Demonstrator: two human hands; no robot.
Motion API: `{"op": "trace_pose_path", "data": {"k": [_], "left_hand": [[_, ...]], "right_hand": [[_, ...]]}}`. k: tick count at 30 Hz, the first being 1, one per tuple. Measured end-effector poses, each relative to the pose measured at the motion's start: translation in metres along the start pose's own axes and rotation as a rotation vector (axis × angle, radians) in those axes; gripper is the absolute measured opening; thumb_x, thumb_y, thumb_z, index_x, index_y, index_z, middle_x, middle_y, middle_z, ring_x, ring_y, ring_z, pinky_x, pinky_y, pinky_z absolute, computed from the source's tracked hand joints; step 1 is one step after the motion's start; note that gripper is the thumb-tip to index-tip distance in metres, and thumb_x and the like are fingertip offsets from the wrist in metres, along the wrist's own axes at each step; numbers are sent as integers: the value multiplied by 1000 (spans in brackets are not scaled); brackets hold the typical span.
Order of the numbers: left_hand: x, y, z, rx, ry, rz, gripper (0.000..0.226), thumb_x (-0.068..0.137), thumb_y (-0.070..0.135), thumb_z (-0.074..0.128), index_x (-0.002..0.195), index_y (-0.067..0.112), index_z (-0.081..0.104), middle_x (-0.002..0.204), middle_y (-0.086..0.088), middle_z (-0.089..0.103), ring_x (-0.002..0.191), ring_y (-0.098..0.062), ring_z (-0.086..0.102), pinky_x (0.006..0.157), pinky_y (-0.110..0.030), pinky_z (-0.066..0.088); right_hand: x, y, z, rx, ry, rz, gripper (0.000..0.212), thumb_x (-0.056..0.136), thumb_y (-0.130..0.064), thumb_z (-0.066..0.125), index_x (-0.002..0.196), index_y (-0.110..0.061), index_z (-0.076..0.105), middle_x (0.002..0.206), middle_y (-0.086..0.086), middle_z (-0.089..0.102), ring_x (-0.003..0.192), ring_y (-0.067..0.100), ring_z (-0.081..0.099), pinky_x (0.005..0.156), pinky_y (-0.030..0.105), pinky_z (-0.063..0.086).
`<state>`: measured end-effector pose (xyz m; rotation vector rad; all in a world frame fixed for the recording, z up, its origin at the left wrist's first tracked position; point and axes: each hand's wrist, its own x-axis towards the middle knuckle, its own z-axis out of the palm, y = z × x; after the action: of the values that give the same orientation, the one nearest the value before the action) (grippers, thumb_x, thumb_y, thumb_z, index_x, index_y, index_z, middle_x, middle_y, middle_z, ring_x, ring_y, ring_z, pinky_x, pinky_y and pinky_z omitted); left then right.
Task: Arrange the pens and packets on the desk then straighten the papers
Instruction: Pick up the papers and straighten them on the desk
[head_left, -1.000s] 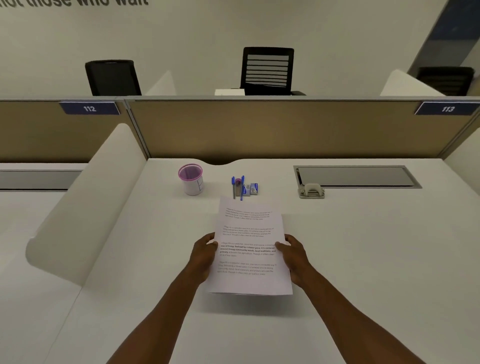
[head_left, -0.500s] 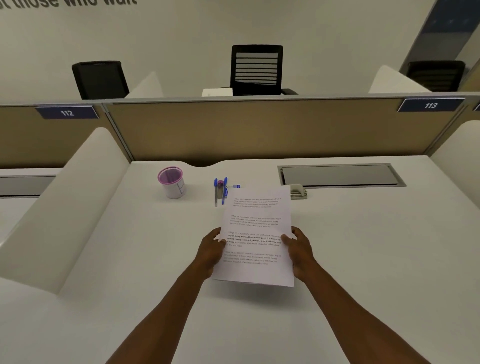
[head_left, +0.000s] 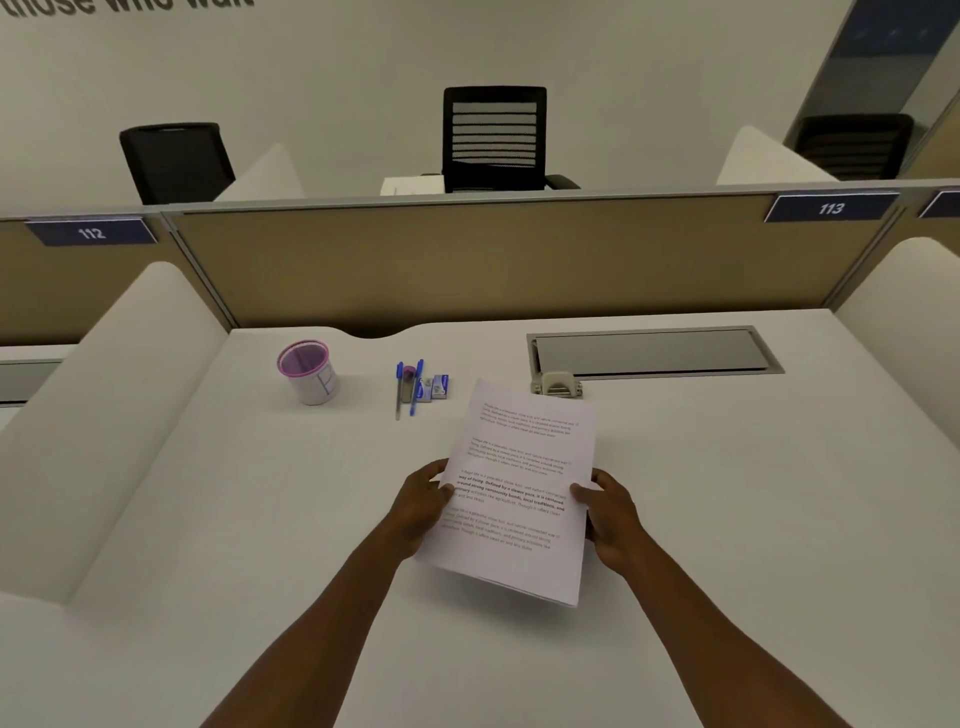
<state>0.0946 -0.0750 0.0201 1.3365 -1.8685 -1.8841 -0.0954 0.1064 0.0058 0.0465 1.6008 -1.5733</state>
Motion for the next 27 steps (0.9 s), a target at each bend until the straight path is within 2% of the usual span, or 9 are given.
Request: {"op": "trace_pose_path", "data": {"k": [3,7,9,11,15,19,22,25,27], "left_hand": [[5,1,11,28,-4,-26,35,100,9,51,134,15,56,124,-11,66,107,-26,64,90,-36,52],[11,-3,20,16,18,-119,29,97,15,56,125,13,62,120,-11,68,107,-29,65,87,-38,53],[11,-7,22,-51,25,-177,24,97,17,57,120,11,64,118,-13,67,101,-28,65,73,-36,58],[9,-11,25,-137,30,-205,22,98,17,57,118,9,64,114,-15,68,92,-26,67,64,-34,59],[6,-15,34,-406,61,-212,21,98,13,57,118,10,64,109,-14,72,86,-31,73,65,-35,60],[1,-19,53,-576,93,-220,25,96,15,61,121,14,61,113,-13,71,99,-31,71,69,-38,60],[-2,-20,65,-703,161,-242,29,94,11,63,119,15,50,118,-15,66,100,-31,68,67,-40,59],[-2,-19,76,-676,174,-235,34,95,8,61,128,9,52,120,-16,66,100,-31,67,62,-37,60],[0,-19,83,-603,174,-201,34,96,4,57,130,9,55,119,-15,66,101,-30,67,61,-36,60]], "right_hand": [[5,2,-9,19,26,-6,33,97,-3,55,128,-15,57,119,11,69,101,34,69,74,43,60],[9,1,-24,95,52,-27,35,97,-1,54,129,-15,56,118,11,69,102,33,68,81,46,59],[11,0,-32,135,71,-43,36,97,-1,54,131,-14,56,121,12,68,106,34,66,87,49,56],[11,0,-37,181,87,-55,36,97,-1,54,131,-13,56,122,12,67,107,35,65,86,48,56],[11,5,-41,261,130,-60,37,97,0,54,132,-13,55,123,13,66,110,36,64,81,43,57],[10,14,-41,328,167,-49,37,97,0,54,131,-14,55,124,13,65,112,37,62,78,41,57],[9,21,-42,357,171,-46,37,97,0,54,129,-17,56,122,12,66,109,36,64,77,43,58],[9,28,-43,359,185,-26,35,97,0,53,124,-21,57,122,12,66,112,37,63,90,54,55],[6,32,-43,339,172,-18,32,98,-1,52,122,-22,57,119,11,67,109,35,64,84,53,57]]}}
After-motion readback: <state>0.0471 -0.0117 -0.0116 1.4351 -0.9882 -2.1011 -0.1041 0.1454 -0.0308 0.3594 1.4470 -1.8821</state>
